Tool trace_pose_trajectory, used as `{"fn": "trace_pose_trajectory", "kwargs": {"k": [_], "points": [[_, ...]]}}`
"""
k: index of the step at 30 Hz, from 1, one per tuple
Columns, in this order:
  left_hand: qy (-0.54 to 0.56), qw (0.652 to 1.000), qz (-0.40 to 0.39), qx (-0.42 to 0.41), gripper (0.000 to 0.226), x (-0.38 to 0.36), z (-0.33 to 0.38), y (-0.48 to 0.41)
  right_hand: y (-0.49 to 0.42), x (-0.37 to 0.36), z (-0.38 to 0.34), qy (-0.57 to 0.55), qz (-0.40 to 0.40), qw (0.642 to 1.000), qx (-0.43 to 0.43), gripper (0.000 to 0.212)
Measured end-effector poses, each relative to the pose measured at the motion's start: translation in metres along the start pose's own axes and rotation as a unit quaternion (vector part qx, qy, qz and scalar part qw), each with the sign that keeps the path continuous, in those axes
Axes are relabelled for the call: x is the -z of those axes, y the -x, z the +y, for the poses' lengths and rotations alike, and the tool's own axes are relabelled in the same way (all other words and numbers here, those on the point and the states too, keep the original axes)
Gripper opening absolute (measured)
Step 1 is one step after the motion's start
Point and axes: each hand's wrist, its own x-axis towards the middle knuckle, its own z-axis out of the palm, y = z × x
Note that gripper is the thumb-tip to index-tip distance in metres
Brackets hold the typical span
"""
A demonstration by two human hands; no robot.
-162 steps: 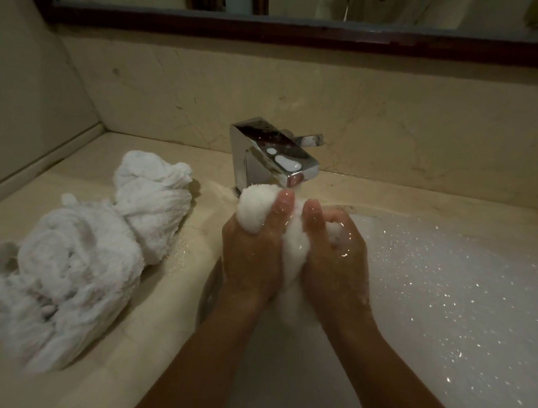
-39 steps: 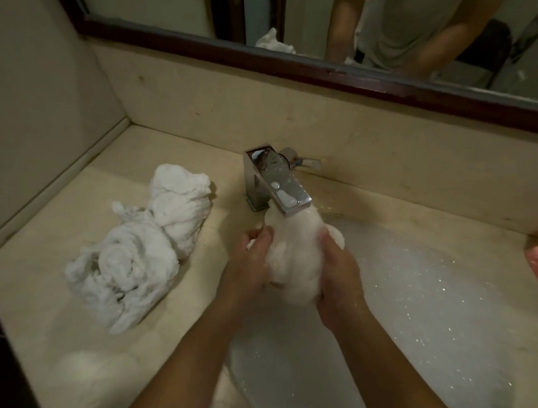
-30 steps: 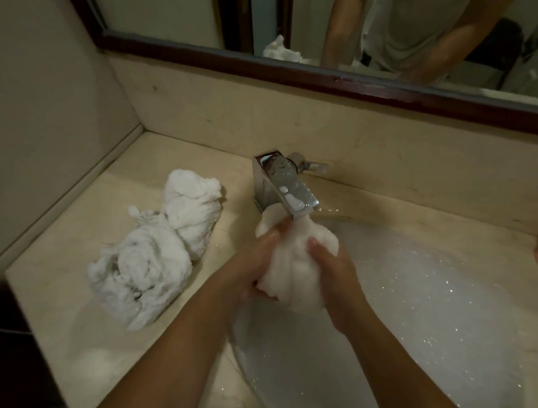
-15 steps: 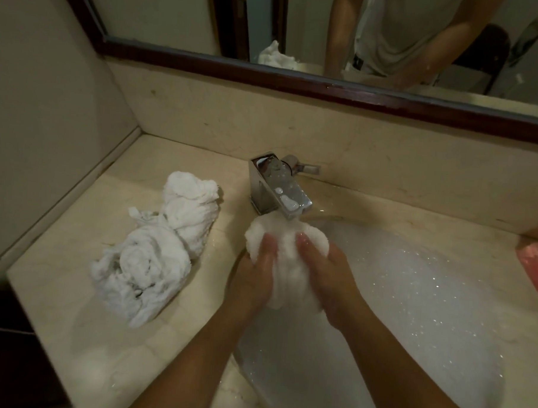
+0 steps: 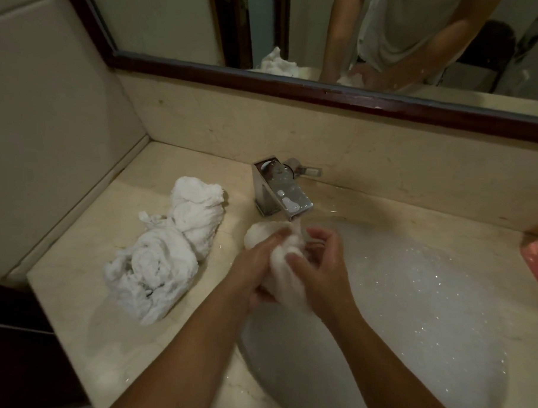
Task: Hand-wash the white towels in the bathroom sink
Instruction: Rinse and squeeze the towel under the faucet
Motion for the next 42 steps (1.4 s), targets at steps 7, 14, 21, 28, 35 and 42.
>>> {"fn": "trace_pose_trajectory", "kwargs": {"k": [7, 14, 21, 28, 35, 42], "points": [[0.124, 0.991, 0.011, -0.040, 0.051, 0.005, -0.017, -0.008, -0.013, 0.009, 0.027, 0.038, 0.144, 0.986, -0.073, 0.030], [0.185, 0.980, -0.032, -0.067, 0.052, 0.001, -0.023, -0.001, 0.004, 0.000, 0.030, -0.108, 0.121, 0.967, -0.199, 0.022], [0.153, 0.980, -0.127, -0.015, 0.061, 0.018, -0.012, 0.006, 0.000, -0.001, 0.023, -0.239, 0.133, 0.948, -0.160, 0.059], [0.172, 0.972, -0.159, -0.021, 0.074, 0.029, -0.015, -0.005, -0.009, -0.007, 0.012, -0.236, 0.032, 0.962, -0.131, 0.020], [0.213, 0.967, -0.117, -0.069, 0.095, 0.027, -0.017, -0.017, -0.023, -0.010, 0.006, -0.159, 0.005, 0.956, -0.245, 0.046], [0.112, 0.980, -0.108, -0.120, 0.049, 0.030, -0.002, -0.011, -0.029, -0.016, 0.017, -0.330, 0.031, 0.915, -0.231, 0.038]]}}
